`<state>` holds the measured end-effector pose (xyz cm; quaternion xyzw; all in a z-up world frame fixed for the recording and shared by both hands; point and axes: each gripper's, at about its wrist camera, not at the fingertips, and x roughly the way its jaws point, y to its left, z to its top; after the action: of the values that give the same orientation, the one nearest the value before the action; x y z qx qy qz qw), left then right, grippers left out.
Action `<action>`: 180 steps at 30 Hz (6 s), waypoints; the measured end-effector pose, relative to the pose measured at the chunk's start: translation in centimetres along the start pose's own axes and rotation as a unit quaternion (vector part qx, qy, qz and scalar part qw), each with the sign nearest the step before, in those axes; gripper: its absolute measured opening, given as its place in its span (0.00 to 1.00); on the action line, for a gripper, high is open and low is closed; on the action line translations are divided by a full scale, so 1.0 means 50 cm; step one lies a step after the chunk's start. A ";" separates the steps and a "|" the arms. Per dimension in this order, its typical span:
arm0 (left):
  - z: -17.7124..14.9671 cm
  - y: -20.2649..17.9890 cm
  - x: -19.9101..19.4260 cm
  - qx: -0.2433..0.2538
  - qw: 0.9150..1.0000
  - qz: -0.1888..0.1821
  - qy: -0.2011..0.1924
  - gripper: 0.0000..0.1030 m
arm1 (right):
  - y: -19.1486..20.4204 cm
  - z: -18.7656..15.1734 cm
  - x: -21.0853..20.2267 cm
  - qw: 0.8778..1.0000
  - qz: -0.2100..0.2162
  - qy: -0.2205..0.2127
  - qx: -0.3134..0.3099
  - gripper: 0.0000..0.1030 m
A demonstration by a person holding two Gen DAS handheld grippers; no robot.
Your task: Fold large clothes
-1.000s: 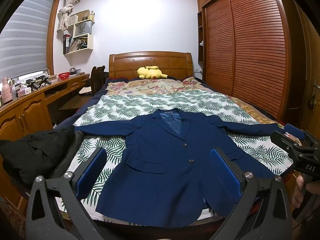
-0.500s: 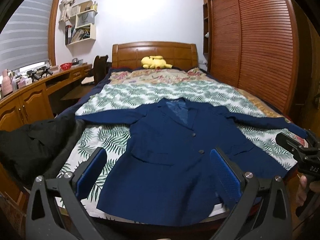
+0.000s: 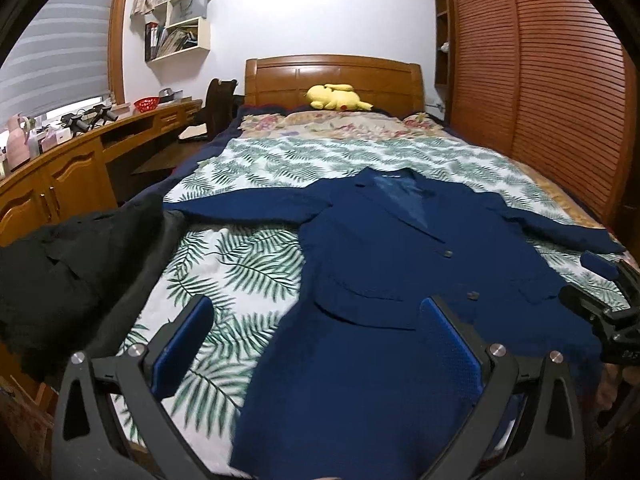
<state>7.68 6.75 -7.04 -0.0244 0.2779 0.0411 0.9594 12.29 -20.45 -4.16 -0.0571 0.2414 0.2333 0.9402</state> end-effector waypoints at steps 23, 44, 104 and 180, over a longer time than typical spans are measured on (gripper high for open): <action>0.117 0.147 0.267 0.008 0.998 0.006 0.063 1.00 | -0.010 0.096 0.320 0.997 0.007 0.028 -0.076 1.00; 0.235 0.288 0.561 -0.072 0.990 0.006 0.119 0.95 | -0.054 0.045 0.409 0.995 0.027 0.081 -0.050 1.00; 0.328 0.007 0.406 0.078 0.982 -0.034 0.168 0.07 | -0.051 0.050 0.405 0.995 0.035 0.078 -0.049 1.00; 0.351 -0.232 0.262 0.154 0.982 -0.098 0.055 0.00 | -0.191 0.038 0.236 0.997 0.013 0.066 -0.025 1.00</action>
<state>29.14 -2.70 1.06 0.0947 0.3299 -0.0975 0.9342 26.70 -23.61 -8.24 -0.0929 0.2972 0.2476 0.9174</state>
